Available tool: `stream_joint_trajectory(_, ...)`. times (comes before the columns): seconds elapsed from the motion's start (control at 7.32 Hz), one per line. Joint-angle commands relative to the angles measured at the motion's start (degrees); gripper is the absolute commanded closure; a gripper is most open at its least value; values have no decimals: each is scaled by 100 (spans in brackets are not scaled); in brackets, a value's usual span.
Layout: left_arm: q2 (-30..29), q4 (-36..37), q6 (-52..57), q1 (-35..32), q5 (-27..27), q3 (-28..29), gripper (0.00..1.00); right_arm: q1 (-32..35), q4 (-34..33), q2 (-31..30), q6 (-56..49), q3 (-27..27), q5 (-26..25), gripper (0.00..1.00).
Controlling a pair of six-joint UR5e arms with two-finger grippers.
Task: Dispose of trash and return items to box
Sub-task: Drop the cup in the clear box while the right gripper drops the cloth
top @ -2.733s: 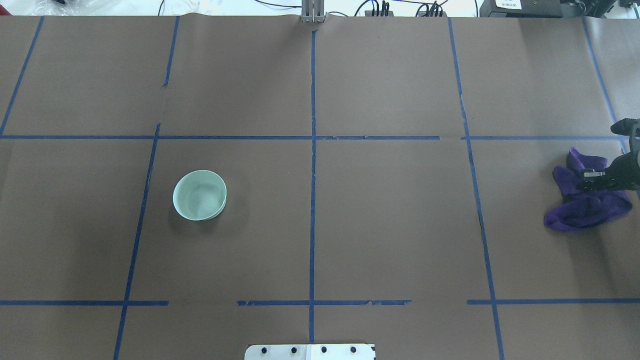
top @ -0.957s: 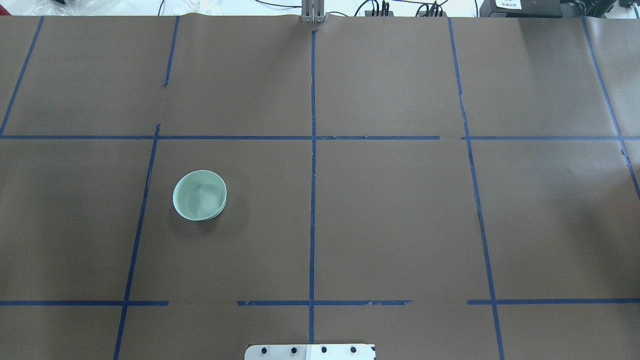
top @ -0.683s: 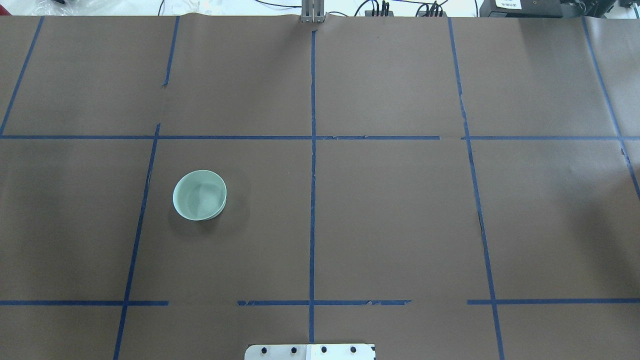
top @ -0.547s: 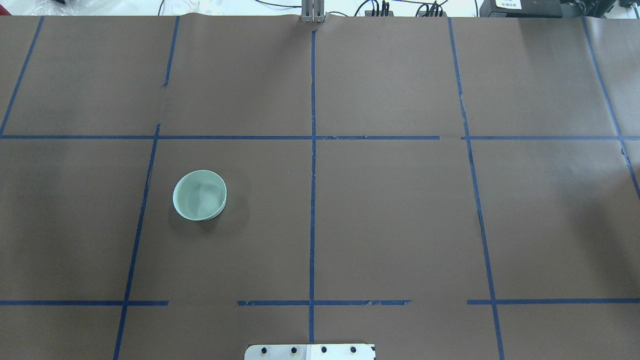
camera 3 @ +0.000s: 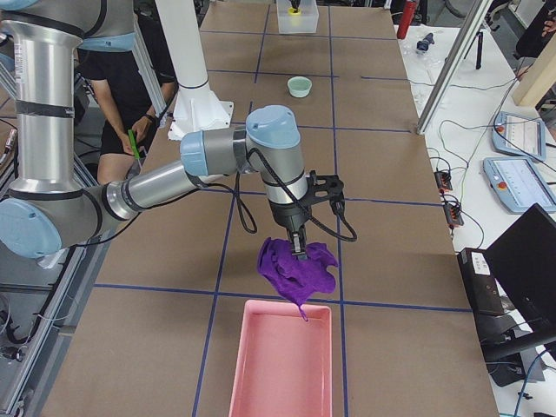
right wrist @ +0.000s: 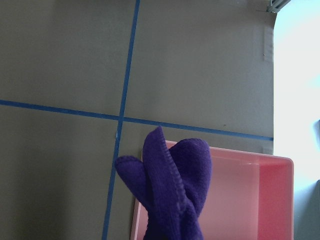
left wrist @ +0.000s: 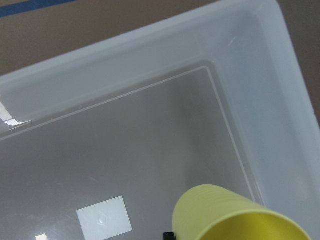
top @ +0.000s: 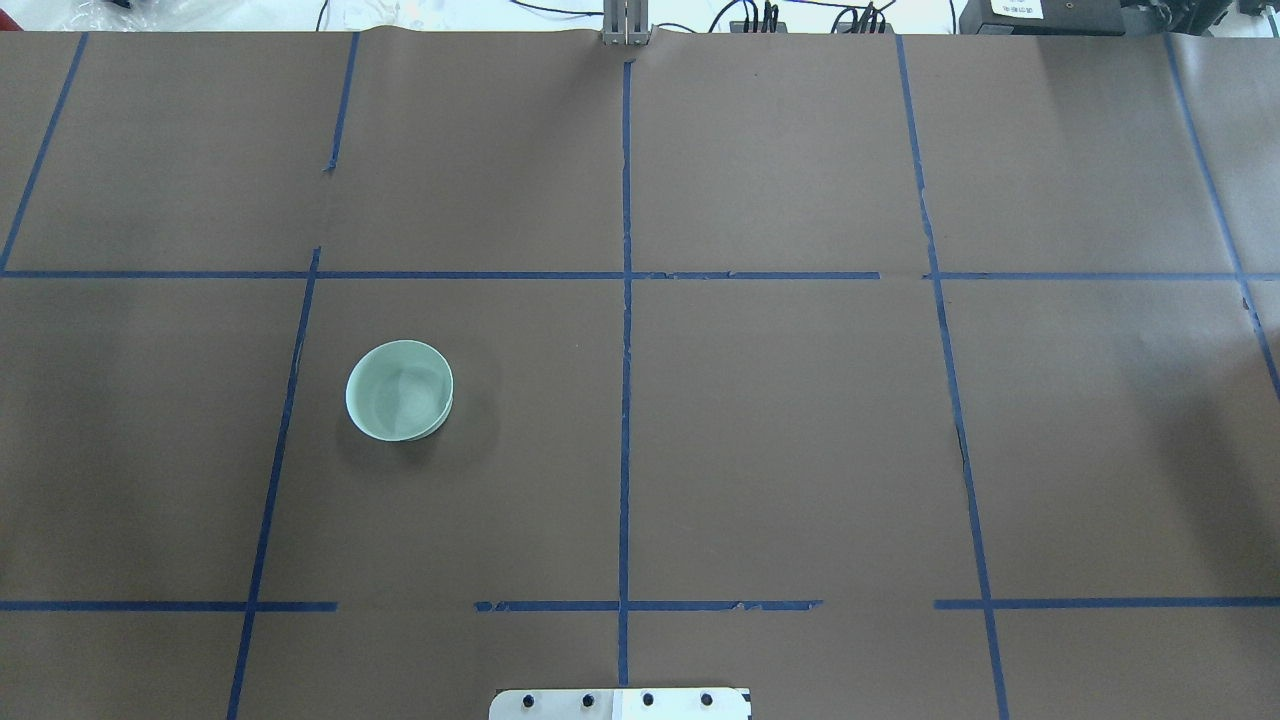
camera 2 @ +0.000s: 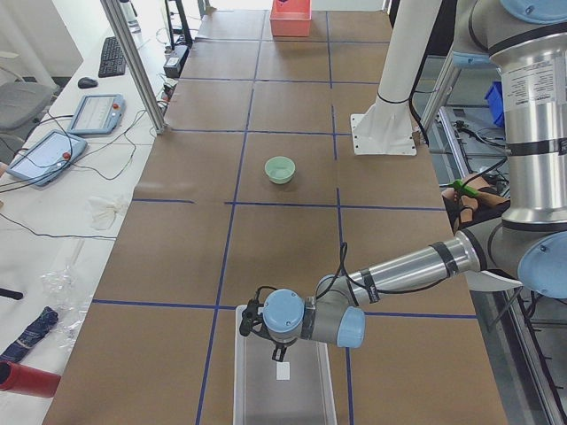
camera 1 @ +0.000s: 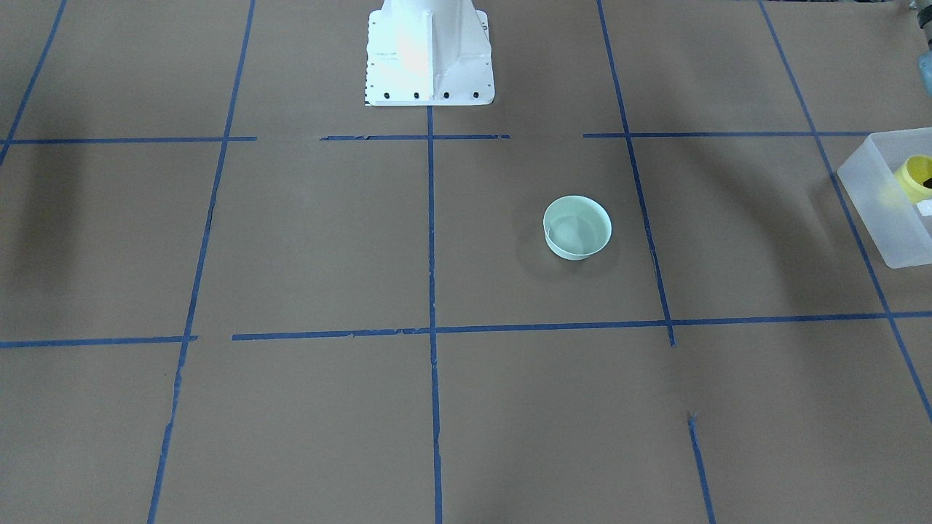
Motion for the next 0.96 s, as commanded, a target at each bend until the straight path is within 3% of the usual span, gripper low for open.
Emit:
stream_joint_trajectory(0.0, -33, -302, -14, 35, 4, -50, 0, 167, 132, -70, -550, -496, -76, 100)
stream_joint_trajectory(0.27, -113, -224, -223, 26, 31, -452, 0, 264, 481, -324, -852, -900, -76, 100)
stream_joint_trajectory(0.41, -165, -224, -739, 26, 66, -715, 0, 291, 1102, -578, -853, -1225, -67, 100)
stream_joint_trajectory(0.82, -446, -207, -867, -18, 92, -858, 0, 309, 1985, -659, -950, -2070, -41, 100)
